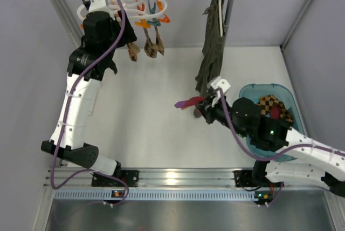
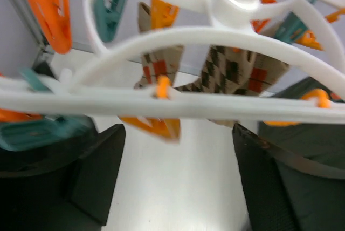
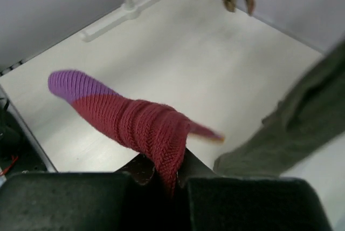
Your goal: Remove the socks clipped to the hanger
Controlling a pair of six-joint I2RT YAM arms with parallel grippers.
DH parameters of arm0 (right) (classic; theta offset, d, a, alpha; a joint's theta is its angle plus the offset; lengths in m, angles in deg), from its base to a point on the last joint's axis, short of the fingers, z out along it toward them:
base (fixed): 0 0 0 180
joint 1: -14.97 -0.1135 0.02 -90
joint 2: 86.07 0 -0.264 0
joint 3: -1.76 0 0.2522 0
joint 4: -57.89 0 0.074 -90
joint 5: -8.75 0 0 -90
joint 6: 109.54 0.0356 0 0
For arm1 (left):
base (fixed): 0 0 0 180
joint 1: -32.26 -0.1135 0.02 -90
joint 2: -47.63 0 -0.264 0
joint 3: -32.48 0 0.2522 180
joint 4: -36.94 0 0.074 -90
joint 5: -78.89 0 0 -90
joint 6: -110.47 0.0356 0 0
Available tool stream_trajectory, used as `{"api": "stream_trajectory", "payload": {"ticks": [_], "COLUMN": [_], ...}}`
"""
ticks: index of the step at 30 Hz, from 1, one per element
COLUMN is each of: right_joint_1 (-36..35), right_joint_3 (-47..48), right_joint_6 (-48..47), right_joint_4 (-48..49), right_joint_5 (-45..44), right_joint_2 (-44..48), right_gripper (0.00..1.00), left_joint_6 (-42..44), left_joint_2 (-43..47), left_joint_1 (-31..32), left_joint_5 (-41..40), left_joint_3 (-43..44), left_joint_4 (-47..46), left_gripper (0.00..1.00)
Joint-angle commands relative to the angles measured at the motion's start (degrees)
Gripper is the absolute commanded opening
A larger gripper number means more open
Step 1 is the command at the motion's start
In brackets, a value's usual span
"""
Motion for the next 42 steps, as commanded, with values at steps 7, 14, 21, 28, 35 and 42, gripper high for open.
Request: {"api": "stream_trajectory", "payload": {"ticks": [7,14,21,28,35,42], "right_joint_1": [13.0,39.2,57.7,61.3,59.8,54.6], "right_joint_3": [1.5,-4.1,-9.2,-10.0,-8.1,-19.7], "right_joint_6": [22.8,24.4,23.5,23.4,18.7,36.6], "right_joint_4": [-34.4,-30.6,-23.0,-20.4,-17.3,31.3], "right_joint_5": [-17.7,-17.0,-11.4,-4.4,10.2,75.1], "right_joint_2": [9.8,11.1,8.2,1.2,10.7,17.4], "right_gripper": [0.0,0.0,0.0,0.99,0.99,0.99], "left_joint_6": [-0.6,0.8,2.4,0.9,-1.4,4.3], "left_joint_2": [16.7,28.4,37.3,35.0,30.5,28.4], "left_joint_1": [-0.1,-0.1,-0.1,0.0,-0.1,-0.4], "left_joint_5": [8.0,10.3,4.7,-1.3,-7.4,-4.6], "left_joint_3": [-14.0,-27.1,-35.7,-35.2,-34.5,-45.9], "left_joint_4": [-2.0,-1.5,0.9,1.3,-0.1,-14.6], "left_gripper": [0.98,0.98,0.98,0.98,0.98,0.98]}}
